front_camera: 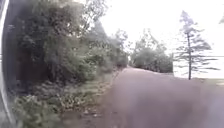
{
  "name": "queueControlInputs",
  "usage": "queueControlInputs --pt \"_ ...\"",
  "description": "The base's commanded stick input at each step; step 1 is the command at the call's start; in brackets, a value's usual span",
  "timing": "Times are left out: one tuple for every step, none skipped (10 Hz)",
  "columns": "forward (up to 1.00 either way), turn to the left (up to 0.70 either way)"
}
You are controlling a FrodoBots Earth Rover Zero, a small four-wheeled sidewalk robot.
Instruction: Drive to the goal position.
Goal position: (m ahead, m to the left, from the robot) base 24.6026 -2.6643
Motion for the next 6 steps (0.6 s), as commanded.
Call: queueControlInputs --pt "0.70 -0.34" --pt "0.70 -0.34" --pt "0.70 -0.25" --pt "0.70 -0.12" --pt "0.70 0.00" --pt "0.70 0.00"
